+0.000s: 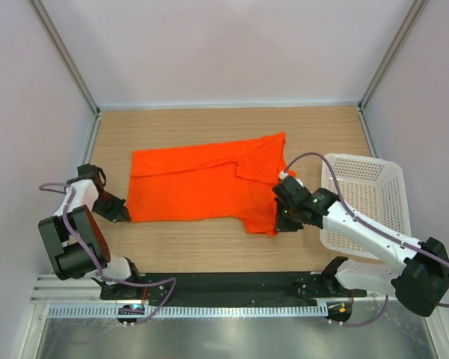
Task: Fold and stack the t-shirts
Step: Fold the tshirt
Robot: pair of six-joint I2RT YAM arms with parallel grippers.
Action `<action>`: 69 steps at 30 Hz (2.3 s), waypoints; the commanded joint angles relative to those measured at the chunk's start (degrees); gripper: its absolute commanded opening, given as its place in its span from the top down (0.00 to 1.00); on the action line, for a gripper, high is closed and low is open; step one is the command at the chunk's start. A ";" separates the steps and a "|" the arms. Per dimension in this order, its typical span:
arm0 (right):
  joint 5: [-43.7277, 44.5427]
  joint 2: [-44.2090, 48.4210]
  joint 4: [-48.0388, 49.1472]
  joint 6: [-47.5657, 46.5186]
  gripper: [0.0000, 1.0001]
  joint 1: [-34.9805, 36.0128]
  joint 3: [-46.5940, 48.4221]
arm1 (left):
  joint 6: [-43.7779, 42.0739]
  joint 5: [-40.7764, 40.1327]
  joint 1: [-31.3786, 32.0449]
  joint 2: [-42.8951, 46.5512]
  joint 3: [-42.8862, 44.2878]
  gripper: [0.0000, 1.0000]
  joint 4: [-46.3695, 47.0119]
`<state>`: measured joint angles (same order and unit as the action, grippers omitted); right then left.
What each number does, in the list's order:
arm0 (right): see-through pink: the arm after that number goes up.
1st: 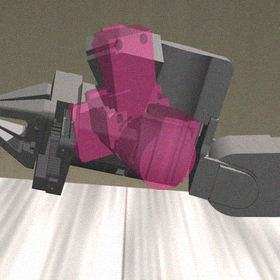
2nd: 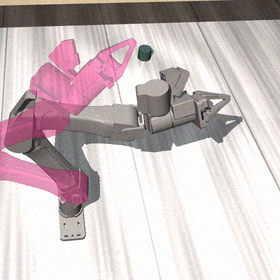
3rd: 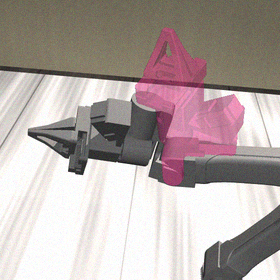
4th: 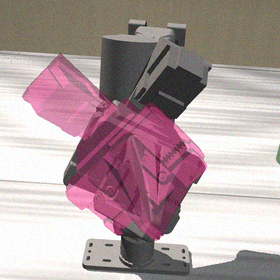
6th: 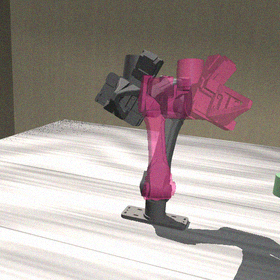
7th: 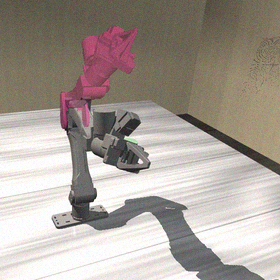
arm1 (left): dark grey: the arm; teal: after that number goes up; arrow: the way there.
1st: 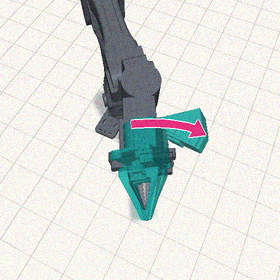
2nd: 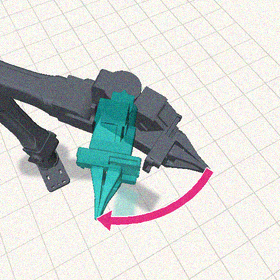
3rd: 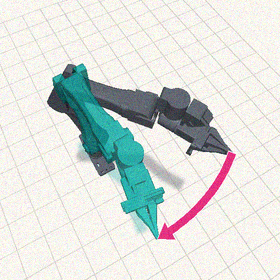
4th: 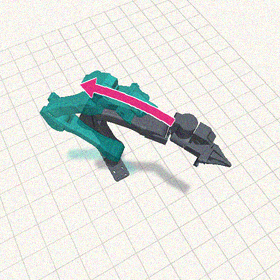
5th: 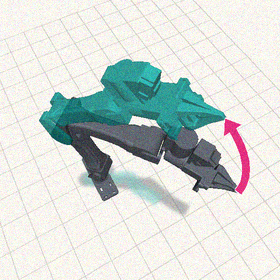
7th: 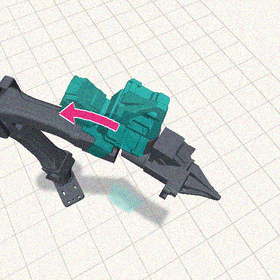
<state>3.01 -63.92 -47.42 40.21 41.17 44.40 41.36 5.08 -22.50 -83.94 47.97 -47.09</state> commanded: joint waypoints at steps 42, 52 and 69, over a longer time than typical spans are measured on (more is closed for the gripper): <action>-9.95 -55.96 -4.44 -20.52 0.99 -25.43 68.71 | -2.34 -1.21 10.28 -32.34 44.32 1.00 -10.92; -14.08 -61.41 -3.38 -19.20 0.99 -26.93 73.28 | -1.46 -1.74 10.28 -35.32 47.48 1.00 -11.27; -14.96 -65.45 -2.42 -17.53 0.99 -28.33 77.49 | -0.85 -2.45 10.11 -38.58 52.40 1.00 -12.23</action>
<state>-10.92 -128.57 -51.46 21.80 13.08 118.41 40.07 3.22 -12.27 -121.49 97.80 -58.28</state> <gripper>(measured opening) 0.040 0.007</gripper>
